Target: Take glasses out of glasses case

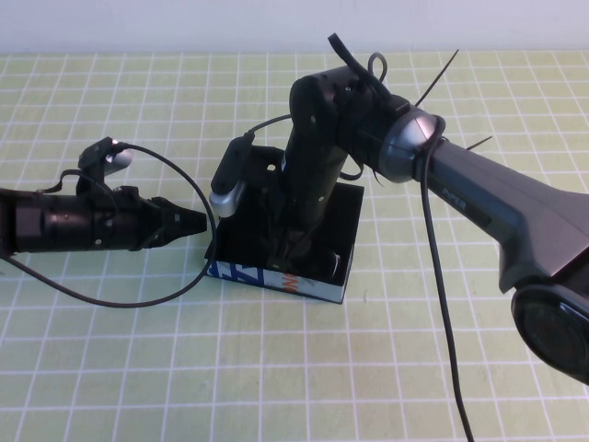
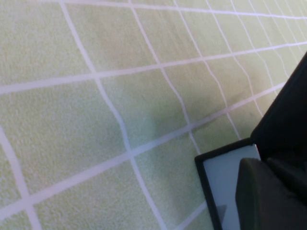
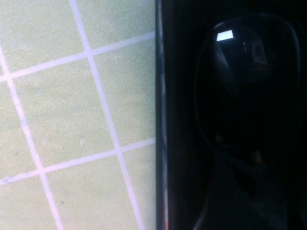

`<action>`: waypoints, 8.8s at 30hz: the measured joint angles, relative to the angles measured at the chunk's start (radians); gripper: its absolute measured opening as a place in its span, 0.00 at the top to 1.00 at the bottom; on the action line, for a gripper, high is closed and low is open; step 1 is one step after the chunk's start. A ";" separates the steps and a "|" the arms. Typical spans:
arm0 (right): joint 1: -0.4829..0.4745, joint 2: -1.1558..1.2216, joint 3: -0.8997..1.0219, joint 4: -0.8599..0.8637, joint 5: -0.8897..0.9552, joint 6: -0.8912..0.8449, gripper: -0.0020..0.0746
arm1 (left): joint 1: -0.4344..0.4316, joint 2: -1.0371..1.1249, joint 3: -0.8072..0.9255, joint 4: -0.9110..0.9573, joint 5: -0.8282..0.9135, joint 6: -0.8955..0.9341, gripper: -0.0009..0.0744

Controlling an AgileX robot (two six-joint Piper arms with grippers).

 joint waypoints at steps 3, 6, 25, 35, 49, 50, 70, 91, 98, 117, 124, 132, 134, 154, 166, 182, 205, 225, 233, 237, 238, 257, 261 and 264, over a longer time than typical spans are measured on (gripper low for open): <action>0.000 0.000 0.000 0.000 -0.002 0.000 0.67 | 0.000 0.000 0.000 0.000 0.000 0.000 0.99; -0.002 0.000 0.000 0.002 -0.002 0.000 0.79 | 0.000 0.000 0.000 0.000 0.000 0.000 0.99; -0.002 -0.094 -0.012 0.002 0.015 0.071 0.96 | 0.000 -0.043 0.000 0.004 0.057 0.001 0.99; -0.027 -0.289 -0.012 -0.021 0.015 0.292 0.96 | 0.000 -0.202 -0.002 0.047 0.065 -0.007 0.99; -0.312 -0.503 0.413 0.033 -0.036 0.588 0.97 | 0.000 -0.219 -0.002 0.079 0.071 -0.043 0.99; -0.326 -0.508 0.462 0.052 -0.068 0.600 0.97 | 0.000 -0.221 -0.002 0.082 0.071 -0.048 0.99; -0.375 -0.382 0.764 0.204 -0.387 0.694 0.88 | 0.000 -0.288 -0.002 0.151 0.114 -0.113 0.99; -0.375 -0.590 0.695 0.073 -0.096 0.706 0.90 | 0.000 -0.332 -0.092 0.193 0.067 -0.223 0.99; -0.375 -0.906 0.809 0.073 -0.054 0.729 0.94 | 0.000 -0.517 -0.073 0.238 0.039 -0.254 0.99; -0.375 -1.818 1.416 0.075 -0.119 0.740 0.98 | 0.000 -1.448 0.491 0.256 -0.294 -0.255 0.99; -0.375 -1.934 1.521 0.101 -0.231 0.694 0.99 | 0.000 -1.723 0.759 0.237 -0.385 -0.251 0.99; -0.375 -2.046 1.688 0.130 -0.616 0.659 0.99 | 0.000 -2.025 1.034 0.206 -0.610 -0.251 0.99; -0.375 -2.051 1.729 0.131 -0.726 0.659 0.99 | 0.000 -2.030 1.083 0.202 -0.670 -0.251 0.99; -0.375 -2.048 1.853 0.136 -0.910 0.657 0.99 | 0.000 -2.034 1.127 0.191 -0.787 -0.251 0.99; -0.519 -2.083 2.003 -0.079 -1.145 0.657 1.00 | 0.000 -2.034 1.127 0.191 -0.787 -0.251 0.99; -0.655 -2.395 2.261 -0.039 -0.992 0.657 1.00 | 0.000 -2.036 1.127 0.190 -0.787 -0.251 0.99; -0.655 -2.397 2.261 -0.022 -0.905 0.659 1.00 | 0.000 -2.036 1.127 0.187 -0.787 -0.251 0.99; -0.655 -2.397 2.261 -0.019 -0.905 0.661 1.00 | 0.000 -2.036 1.116 1.443 -0.876 -1.371 0.99; -0.655 -2.397 2.261 -0.018 -0.905 0.661 1.00 | 0.000 -2.036 1.124 1.544 -0.736 -1.470 0.99; -0.655 -2.397 2.261 -0.018 -0.905 0.661 1.00 | 0.000 -2.036 1.124 1.553 -0.635 -1.475 0.99; -0.655 -2.397 2.261 -0.018 -0.905 0.661 1.00 | 0.000 -2.036 1.124 1.553 -0.608 -1.477 0.99; -0.655 -2.397 2.261 -0.018 -0.905 0.661 1.00 | 0.000 -2.036 1.124 1.538 -0.547 -1.496 0.99; -0.655 -2.397 2.261 -0.018 -0.905 0.661 1.00 | 0.000 -2.036 1.124 1.538 -0.547 -1.502 0.99; -0.655 -2.397 2.261 -0.018 -0.905 0.661 1.00 | 0.000 -2.036 1.124 1.538 -0.547 -1.502 0.99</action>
